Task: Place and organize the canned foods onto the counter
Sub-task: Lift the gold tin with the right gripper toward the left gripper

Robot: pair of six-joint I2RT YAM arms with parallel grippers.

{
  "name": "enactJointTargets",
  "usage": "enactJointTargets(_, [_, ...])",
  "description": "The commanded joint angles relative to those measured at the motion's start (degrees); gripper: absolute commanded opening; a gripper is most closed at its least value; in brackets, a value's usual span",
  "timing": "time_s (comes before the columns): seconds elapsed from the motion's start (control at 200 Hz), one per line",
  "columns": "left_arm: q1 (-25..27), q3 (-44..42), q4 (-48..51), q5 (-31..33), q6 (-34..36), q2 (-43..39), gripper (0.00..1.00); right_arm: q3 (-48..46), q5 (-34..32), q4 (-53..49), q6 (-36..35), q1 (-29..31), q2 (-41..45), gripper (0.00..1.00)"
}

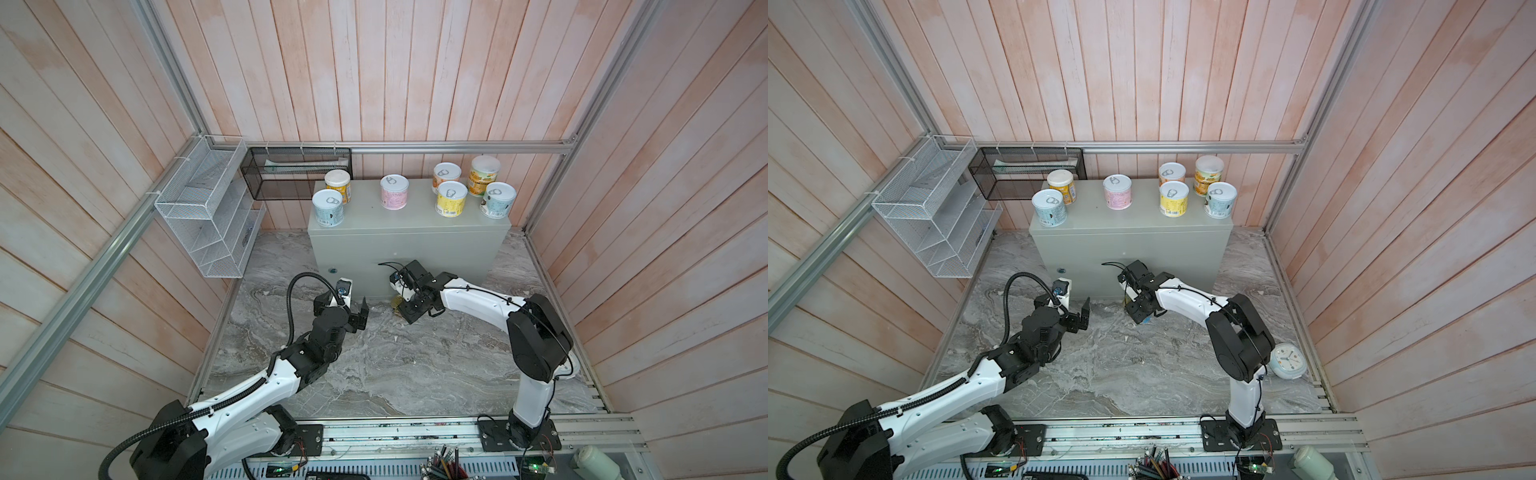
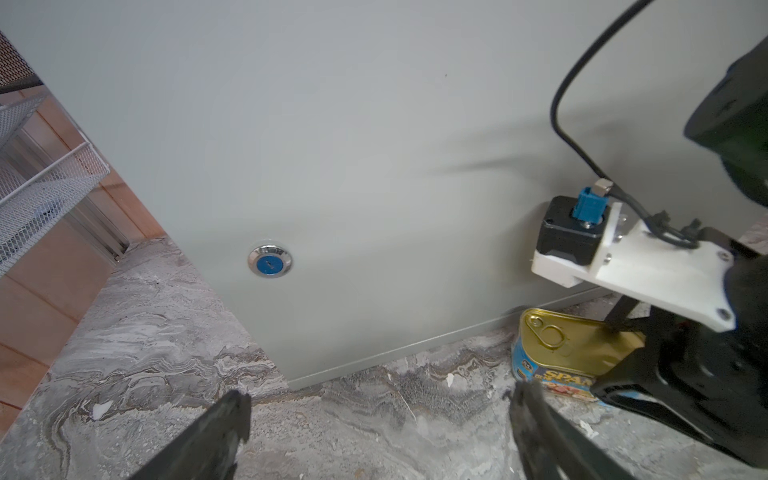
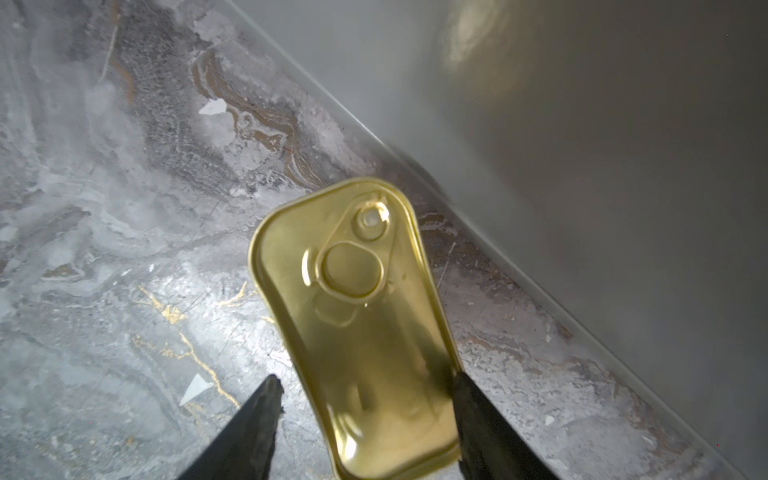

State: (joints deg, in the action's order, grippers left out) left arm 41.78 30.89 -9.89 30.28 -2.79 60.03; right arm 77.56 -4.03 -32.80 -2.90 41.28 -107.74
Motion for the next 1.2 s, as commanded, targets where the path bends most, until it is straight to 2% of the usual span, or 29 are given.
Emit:
enactJointTargets(0.0, [-0.1,0.6,-0.6,0.4,-0.1,0.2,1.00,0.9,-0.1,-0.9,-0.6,0.4,-1.5,0.65])
enactJointTargets(0.235, [-0.2,0.6,-0.6,0.4,-0.1,0.3,1.00,-1.8,5.7,-1.2,0.1,1.7,0.9,0.61])
enactJointTargets(0.34, [-0.1,0.7,-0.5,0.2,-0.3,0.2,1.00,-3.8,5.9,-1.9,0.8,2.2,2.1,0.56])
enactJointTargets(0.43, [-0.1,0.7,-0.5,0.0,-0.4,0.2,1.00,-6.1,9.6,-0.7,1.9,2.3,3.9,0.53])
enactJointTargets(0.91, [-0.1,0.7,-0.1,-0.3,-0.8,-0.5,1.00,-8.1,20.8,2.6,3.9,2.8,7.3,0.51])
enactJointTargets(0.985, [-0.1,0.7,-0.1,-0.2,-0.7,-0.4,1.00,-7.9,18.6,2.6,5.1,2.5,8.6,0.51])
enactJointTargets(1.195, [-0.1,0.7,-0.4,-0.5,-0.8,0.1,1.00,1.1,2.6,-8.1,10.3,3.2,8.4,0.61])
